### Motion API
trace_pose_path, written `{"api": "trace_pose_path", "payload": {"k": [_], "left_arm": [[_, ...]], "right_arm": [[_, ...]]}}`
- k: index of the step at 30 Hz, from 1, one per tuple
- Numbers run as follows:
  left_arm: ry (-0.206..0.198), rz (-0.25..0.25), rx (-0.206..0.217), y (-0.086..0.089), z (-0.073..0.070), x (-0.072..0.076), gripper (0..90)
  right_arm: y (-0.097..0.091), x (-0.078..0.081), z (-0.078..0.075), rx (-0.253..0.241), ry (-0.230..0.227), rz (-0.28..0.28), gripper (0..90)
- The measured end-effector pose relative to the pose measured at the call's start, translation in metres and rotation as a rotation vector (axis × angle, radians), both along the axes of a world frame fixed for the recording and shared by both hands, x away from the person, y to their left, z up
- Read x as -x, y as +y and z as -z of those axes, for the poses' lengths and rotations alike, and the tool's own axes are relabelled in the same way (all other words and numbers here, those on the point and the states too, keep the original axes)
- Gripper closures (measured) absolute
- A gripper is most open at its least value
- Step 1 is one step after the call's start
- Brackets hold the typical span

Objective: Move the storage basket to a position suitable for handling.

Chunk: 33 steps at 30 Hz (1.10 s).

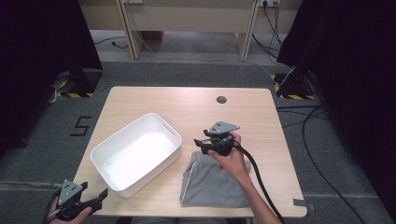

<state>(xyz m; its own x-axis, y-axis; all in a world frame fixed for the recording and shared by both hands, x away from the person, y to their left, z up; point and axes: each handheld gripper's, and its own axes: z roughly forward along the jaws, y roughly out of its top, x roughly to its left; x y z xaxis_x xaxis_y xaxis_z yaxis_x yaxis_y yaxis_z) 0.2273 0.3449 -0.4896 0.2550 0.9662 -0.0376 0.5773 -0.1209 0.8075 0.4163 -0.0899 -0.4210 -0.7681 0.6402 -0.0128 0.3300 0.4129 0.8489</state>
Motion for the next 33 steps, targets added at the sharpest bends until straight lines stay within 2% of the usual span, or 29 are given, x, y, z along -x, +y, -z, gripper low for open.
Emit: {"api": "trace_pose_path", "payload": {"k": [7,13,15,17,21,23,25,28,33], "left_arm": [[-0.007,0.035,-0.007,-0.010,0.001,0.008,18.6],[-0.025,0.076,0.009,-0.024,0.002,0.012,18.6],[-0.025,0.090,0.013,-0.028,0.002,0.010,18.7],[-0.023,0.113,0.028,-0.034,0.004,0.007,18.1],[-0.032,0.131,0.023,-0.041,0.004,0.005,20.1],[-0.033,0.148,0.023,-0.045,0.003,0.002,20.6],[-0.034,0.151,0.016,-0.047,0.003,-0.002,19.5],[-0.039,0.152,-0.003,-0.049,-0.001,-0.010,19.0],[-0.040,0.156,0.001,-0.054,-0.005,-0.024,19.4]], "right_arm": [[0.017,-0.015,-0.004,-0.002,0.019,-0.025,48.3],[0.031,-0.023,-0.003,-0.003,0.030,-0.052,50.0],[0.038,-0.027,0.001,0.017,0.033,-0.067,50.4],[0.042,-0.029,0.004,0.012,0.046,-0.081,51.5],[0.048,-0.034,0.008,0.018,0.057,-0.091,53.1],[0.052,-0.039,0.015,-0.002,0.100,-0.099,54.1],[0.054,-0.042,0.019,-0.012,0.114,-0.107,54.3],[0.057,-0.044,0.020,0.004,0.110,-0.107,55.1],[0.059,-0.048,0.020,0.044,0.103,-0.101,58.0]]}}
